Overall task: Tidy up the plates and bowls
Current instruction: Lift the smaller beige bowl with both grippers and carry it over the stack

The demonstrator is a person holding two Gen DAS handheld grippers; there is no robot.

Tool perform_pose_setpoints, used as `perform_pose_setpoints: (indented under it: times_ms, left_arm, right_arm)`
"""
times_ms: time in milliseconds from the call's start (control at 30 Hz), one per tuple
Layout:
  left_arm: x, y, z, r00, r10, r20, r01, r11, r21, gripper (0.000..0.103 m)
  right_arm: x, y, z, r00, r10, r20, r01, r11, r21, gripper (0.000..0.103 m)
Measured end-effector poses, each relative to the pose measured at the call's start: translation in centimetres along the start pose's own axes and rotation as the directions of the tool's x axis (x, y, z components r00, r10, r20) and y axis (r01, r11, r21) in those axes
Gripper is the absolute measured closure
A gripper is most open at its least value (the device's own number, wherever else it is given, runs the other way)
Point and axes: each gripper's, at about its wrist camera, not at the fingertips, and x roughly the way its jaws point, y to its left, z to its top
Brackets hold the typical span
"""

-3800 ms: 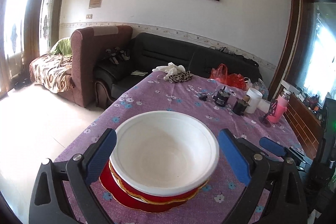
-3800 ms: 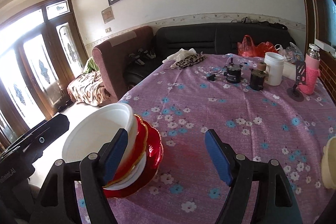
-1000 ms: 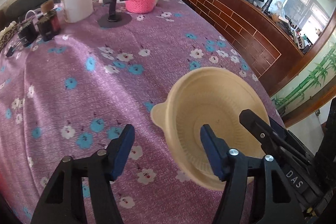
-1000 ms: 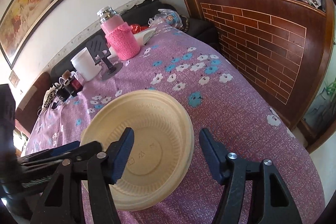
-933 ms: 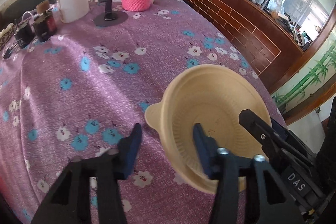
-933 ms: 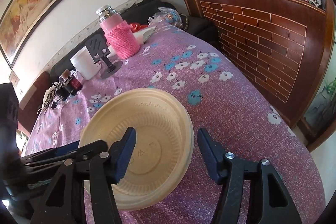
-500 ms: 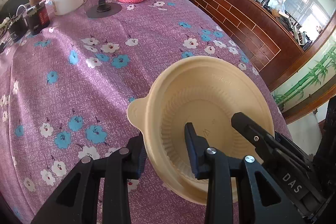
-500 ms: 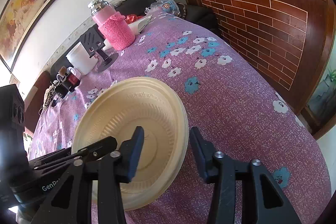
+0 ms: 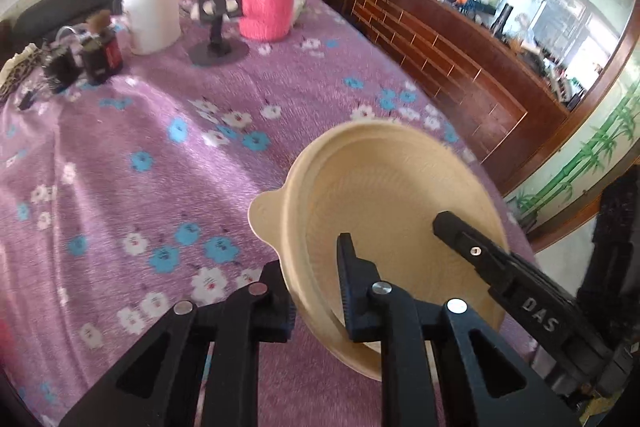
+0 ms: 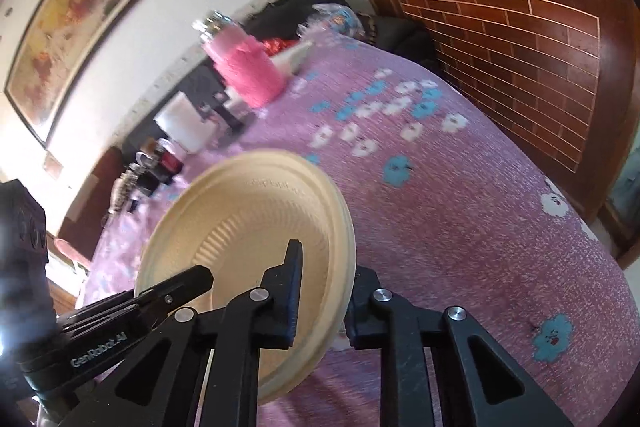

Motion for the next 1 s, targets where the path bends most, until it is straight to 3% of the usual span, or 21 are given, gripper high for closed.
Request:
perform_pose_setpoints:
  times_ms: [167, 533, 1000]
  left_arm:
    - [-4.5, 1.2, -1.2, 0.996, 0.025, 0.089, -0.024, 1.0, -0.012, 0.086]
    - [-13.1, 6.7, -4.1, 0.971, 0.046, 0.236, -0.016, 0.992, -0.128, 0.087]
    - [-24.2, 16.1, -9.3, 0.903, 0.188, 0.387, -0.047, 0.937, -0.346, 0.087]
  right_arm:
    - [-1.0, 2.4, -0.5, 0.998, 0.068, -0.015, -0.068, 0.998, 0.001, 0.084]
    - [-4.0, 12.4, -2.6, 0.992, 0.126, 0.026, -0.119, 0.977, -0.179, 0.084]
    - [-5.1, 26.7, -6.4, 0.967, 0.25, -0.048, -0.249, 0.89, -0.381, 0.084]
